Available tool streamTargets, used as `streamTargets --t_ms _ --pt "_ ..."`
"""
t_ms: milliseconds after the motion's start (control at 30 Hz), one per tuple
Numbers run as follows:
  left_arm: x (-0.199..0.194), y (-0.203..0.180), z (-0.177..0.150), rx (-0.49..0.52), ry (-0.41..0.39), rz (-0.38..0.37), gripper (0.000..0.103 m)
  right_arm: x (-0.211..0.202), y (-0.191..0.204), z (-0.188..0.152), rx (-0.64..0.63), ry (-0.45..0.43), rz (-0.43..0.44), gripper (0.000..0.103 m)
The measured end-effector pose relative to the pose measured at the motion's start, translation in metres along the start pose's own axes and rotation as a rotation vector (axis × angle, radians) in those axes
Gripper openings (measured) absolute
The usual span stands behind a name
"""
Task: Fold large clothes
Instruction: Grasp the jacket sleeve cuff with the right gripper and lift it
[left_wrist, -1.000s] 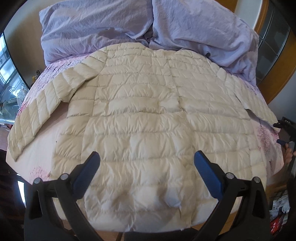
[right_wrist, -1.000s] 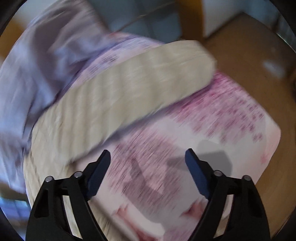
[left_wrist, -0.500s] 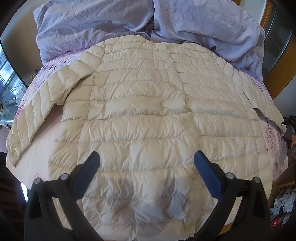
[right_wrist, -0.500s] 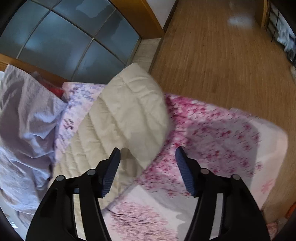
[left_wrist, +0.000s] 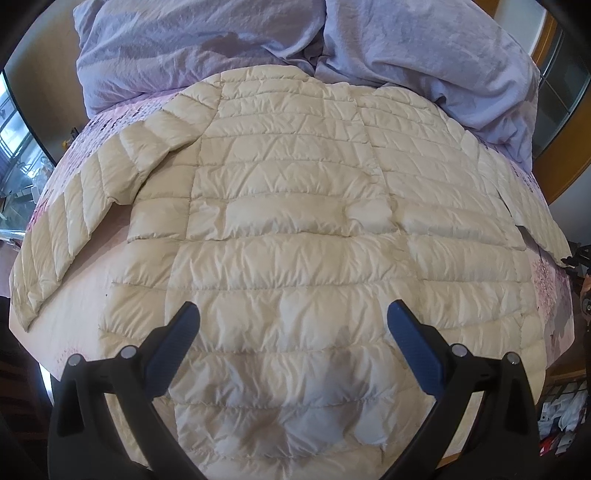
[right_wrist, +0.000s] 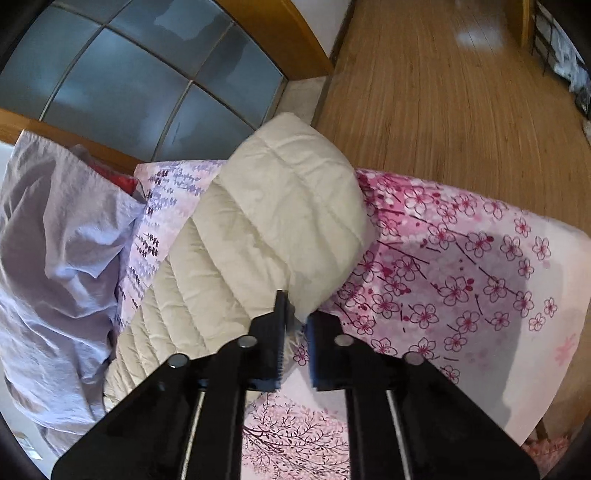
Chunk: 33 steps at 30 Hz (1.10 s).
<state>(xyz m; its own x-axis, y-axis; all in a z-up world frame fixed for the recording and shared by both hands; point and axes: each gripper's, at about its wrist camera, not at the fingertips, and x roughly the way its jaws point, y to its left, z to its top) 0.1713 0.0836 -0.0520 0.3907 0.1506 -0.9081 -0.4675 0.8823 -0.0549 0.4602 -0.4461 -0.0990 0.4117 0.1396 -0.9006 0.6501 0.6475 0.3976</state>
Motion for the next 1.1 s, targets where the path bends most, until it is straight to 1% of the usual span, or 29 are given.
streamTargets --t_ms 133,300,433,533,600,767,833,933,1100 --pt "0.003 0.007 0.002 -0.018 0.005 -0.006 0.101 -0.008 0.021 -0.003 -0.103 -0.052 -0.024 0.005" --pt "0.006 0.014 0.008 -0.028 0.006 -0.017 0.101 -0.022 0.066 -0.017 -0.275 -0.128 -0.025 0.005" --pt "0.010 0.020 0.016 -0.046 0.009 -0.024 0.101 -0.032 0.112 -0.042 -0.439 -0.164 0.016 0.005" --pt "0.012 0.025 0.023 -0.051 0.009 -0.027 0.101 -0.036 0.144 -0.070 -0.545 -0.163 0.066 0.005" --pt "0.014 0.028 0.029 -0.052 0.008 -0.028 0.101 -0.035 0.160 -0.087 -0.597 -0.143 0.098 0.005" --pt "0.019 0.035 0.043 -0.048 0.005 -0.037 0.101 -0.024 0.195 -0.143 -0.706 -0.047 0.184 0.005" --pt "0.021 0.037 0.049 -0.048 0.005 -0.044 0.101 -0.020 0.203 -0.168 -0.738 -0.001 0.217 0.005" --pt "0.023 0.041 0.057 -0.051 0.003 -0.058 0.101 -0.013 0.210 -0.189 -0.756 0.057 0.247 0.004" --pt "0.031 0.043 0.070 -0.052 0.006 -0.084 0.101 -0.004 0.215 -0.237 -0.800 0.171 0.289 0.005"
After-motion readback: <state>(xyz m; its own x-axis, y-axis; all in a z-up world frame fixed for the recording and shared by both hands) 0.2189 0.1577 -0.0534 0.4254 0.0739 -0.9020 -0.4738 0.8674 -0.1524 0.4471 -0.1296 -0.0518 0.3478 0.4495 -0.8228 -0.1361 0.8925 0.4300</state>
